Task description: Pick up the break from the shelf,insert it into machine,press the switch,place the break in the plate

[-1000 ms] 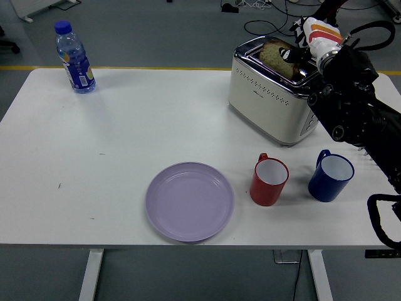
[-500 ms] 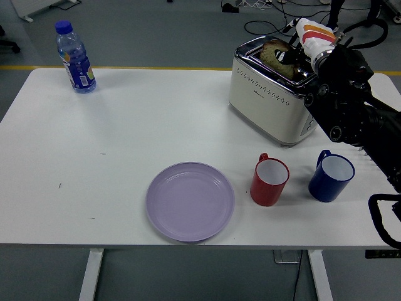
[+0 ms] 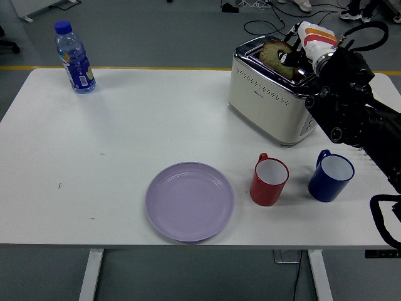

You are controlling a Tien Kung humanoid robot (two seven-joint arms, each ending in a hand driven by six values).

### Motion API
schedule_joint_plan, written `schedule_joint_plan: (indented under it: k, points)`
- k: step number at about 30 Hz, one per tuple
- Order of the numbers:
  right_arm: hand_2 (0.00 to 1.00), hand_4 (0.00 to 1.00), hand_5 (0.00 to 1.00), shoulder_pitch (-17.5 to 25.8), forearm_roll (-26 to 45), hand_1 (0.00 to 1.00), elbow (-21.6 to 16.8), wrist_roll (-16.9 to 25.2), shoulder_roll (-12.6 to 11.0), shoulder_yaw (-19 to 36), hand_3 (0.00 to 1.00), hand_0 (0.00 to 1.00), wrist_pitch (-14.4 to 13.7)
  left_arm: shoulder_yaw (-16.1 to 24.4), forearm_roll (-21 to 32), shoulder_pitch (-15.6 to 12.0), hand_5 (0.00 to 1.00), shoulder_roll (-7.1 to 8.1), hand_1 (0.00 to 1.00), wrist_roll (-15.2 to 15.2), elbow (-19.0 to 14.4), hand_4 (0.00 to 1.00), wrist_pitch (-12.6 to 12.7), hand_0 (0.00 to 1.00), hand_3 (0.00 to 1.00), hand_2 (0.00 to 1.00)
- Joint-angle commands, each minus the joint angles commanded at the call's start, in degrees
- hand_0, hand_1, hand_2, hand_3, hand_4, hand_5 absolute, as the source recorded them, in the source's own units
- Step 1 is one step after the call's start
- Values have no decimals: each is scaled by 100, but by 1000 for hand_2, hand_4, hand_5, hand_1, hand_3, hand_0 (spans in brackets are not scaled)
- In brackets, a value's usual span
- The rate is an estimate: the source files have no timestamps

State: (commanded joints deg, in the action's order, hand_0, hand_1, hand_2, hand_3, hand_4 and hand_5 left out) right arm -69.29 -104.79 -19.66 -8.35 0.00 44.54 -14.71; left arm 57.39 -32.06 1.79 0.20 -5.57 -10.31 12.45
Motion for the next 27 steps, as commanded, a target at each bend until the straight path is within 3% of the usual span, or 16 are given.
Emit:
schedule_joint_plan:
  k: [11, 12, 17, 18, 27]
  points:
    - [379, 612, 143, 53, 189, 289, -94, 200, 0, -208, 479, 177, -123, -3, -19, -8, 932, 1, 638, -15, 0, 412, -1, 671, 659, 637]
    - [369, 536, 43, 54, 200, 281, -97, 206, 0, -219, 476, 155, -130, -2, -21, -8, 932, 2, 635, -16, 0, 412, 0, 671, 660, 636]
    - [369, 536, 43, 84, 357, 281, -144, 286, 0, -303, 476, 155, -292, 30, -66, -18, 932, 1, 635, -31, 0, 412, 3, 671, 660, 636]
    - [358, 495, 2, 91, 376, 272, -168, 312, 0, -298, 472, 155, -349, 34, -74, -21, 931, 1, 633, -34, 0, 411, 4, 671, 660, 636]
    - [352, 487, 2, 164, 314, 269, -569, 393, 0, -139, 470, 148, -577, 68, -136, -64, 932, 3, 633, -55, 0, 411, 1, 671, 659, 635]
